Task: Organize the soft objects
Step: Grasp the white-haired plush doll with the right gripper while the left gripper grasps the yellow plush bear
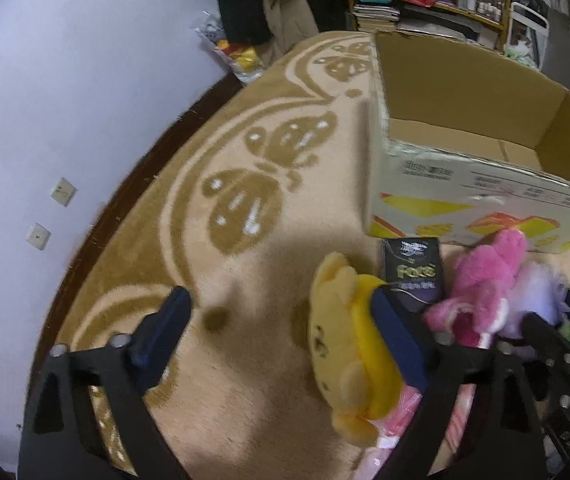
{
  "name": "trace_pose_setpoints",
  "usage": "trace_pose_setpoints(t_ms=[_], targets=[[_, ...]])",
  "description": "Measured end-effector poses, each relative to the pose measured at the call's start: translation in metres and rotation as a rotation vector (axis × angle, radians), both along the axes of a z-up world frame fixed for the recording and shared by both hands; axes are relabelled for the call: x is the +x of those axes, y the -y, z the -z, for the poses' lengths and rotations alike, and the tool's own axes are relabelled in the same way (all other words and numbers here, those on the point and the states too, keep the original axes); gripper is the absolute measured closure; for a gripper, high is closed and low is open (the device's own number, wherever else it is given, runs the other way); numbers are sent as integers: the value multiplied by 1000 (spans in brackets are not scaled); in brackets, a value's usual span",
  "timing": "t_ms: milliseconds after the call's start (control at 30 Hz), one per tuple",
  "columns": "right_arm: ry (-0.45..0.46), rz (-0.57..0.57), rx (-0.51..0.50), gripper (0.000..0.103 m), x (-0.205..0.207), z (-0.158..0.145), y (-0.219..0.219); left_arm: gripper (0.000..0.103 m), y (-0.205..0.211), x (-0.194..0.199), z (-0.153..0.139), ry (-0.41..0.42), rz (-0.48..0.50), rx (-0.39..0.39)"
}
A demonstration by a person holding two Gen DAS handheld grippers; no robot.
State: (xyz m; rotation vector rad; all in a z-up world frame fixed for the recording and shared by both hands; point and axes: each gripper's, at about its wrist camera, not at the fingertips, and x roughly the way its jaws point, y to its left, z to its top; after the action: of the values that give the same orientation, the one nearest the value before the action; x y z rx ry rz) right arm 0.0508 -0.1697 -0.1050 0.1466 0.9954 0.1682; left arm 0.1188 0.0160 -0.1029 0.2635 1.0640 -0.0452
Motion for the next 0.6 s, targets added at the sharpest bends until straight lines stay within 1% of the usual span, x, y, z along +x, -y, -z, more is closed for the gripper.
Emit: trace_pose_setpoints(t_ms=[33, 67, 100, 167, 200, 233, 267, 300, 333, 433, 467, 533, 600], targets=[[0, -8, 1, 60, 0, 0, 0, 29, 2, -1, 0, -10, 11, -10], [7, -15, -6, 61, -1, 0, -1, 41, 3, -1, 1, -21, 15, -19], [18, -30, -12, 62, -2, -1, -3, 46, 3, -2, 0, -29, 15, -33], [28, -39, -32, 64, -3, -2, -6, 69, 4, -3, 0, -40, 26, -76], [33, -36, -30, 64, -5, -3, -6, 76, 5, -4, 0, -44, 40, -84], [43, -29, -28, 64, -6, -6, -6, 89, 7, -5, -1, -46, 54, -81], [56, -24, -28, 64, -8, -9, -5, 97, 9, -7, -1, -41, 65, -65], [72, -17, -28, 64, -11, -14, -4, 97, 10, -8, -3, -29, 64, -50], [83, -9, -31, 64, -12, -17, -2, 98, 9, -9, -5, -24, 64, -51], [123, 22, -18, 64, -17, -31, 5, 99, 3, -12, -15, -7, 48, -81], [138, 35, -16, 64, -20, -37, 8, 102, -1, -14, -22, 9, 33, -93], [159, 53, -18, 64, -25, -45, 13, 103, -6, -19, -36, 43, 15, -110], [193, 71, -10, 64, -32, -57, 19, 103, -11, -25, -53, 108, 4, -103]])
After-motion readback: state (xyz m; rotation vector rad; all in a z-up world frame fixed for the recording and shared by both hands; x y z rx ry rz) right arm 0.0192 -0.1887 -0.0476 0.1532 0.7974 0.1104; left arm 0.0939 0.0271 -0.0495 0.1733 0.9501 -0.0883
